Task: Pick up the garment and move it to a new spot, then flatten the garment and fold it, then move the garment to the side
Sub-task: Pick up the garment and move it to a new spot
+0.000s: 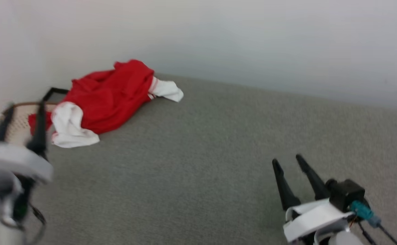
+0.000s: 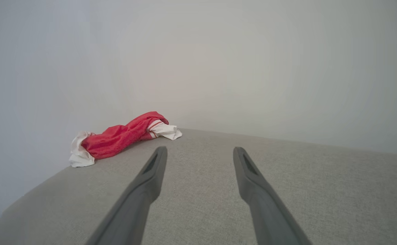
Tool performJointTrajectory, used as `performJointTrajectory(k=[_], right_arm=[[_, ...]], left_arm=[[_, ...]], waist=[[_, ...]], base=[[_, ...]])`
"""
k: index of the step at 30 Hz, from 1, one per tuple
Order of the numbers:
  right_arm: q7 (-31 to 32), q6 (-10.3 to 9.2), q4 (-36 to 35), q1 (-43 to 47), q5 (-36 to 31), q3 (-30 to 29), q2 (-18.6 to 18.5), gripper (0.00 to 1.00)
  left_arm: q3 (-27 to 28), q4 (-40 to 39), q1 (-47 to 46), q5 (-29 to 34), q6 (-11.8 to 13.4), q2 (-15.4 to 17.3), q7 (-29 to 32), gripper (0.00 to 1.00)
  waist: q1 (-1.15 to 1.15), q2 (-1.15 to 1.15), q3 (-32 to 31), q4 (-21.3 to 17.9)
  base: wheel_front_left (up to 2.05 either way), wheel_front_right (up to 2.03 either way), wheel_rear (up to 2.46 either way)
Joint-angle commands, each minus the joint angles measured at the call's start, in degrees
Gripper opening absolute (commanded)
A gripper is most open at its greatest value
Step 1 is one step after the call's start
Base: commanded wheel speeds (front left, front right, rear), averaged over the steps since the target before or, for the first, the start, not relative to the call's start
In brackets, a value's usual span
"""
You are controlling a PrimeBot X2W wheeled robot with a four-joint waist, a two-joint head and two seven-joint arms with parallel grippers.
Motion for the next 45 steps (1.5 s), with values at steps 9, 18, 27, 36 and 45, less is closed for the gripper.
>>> performJointTrajectory(k=[9, 18, 27, 36, 45], right_arm=[[1.13, 0.04, -4.88, -4.69, -3.22, -2.84, -0.63, 1.0], [1.45, 0.04, -9.93, -6.94, -3.93, -4.03, -1.77, 1.0], [2.64, 0.04, -15.08, -7.97, -4.71, -3.92, -2.13, 1.0], [5.16, 0.04, -20.83, -7.03, -5.13, -4.04, -2.73, 1.0], [7.73, 0.04, -25.28, -5.69, -5.38, -4.15, -3.0, 1.0]], left_arm=[[-0.28, 3.95, -15.99, -9.04, -0.25, 9.57, 13.38, 1.0], [-4.37, 15.25, -30.37, -13.19, -0.23, 16.05, 23.03, 1.0], [-8.19, 31.88, -39.88, -14.06, -0.22, 20.06, 30.61, 1.0], [-12.45, 43.37, -44.51, -12.87, -0.22, 21.67, 34.63, 1.0], [-17.22, 48.58, -44.99, -14.74, -0.22, 20.84, 37.09, 1.0]], waist=[[0.0, 0.0, 15.01, -7.72], [0.0, 0.0, 24.47, -11.59], [0.0, 0.0, 29.69, -14.8], [0.0, 0.0, 31.79, -16.52], [0.0, 0.0, 32.13, -16.71]], base=[[0.0, 0.0, 0.0], [0.0, 0.0, 0.0], [0.0, 0.0, 0.0], [0.0, 0.0, 0.0], [0.0, 0.0, 0.0]])
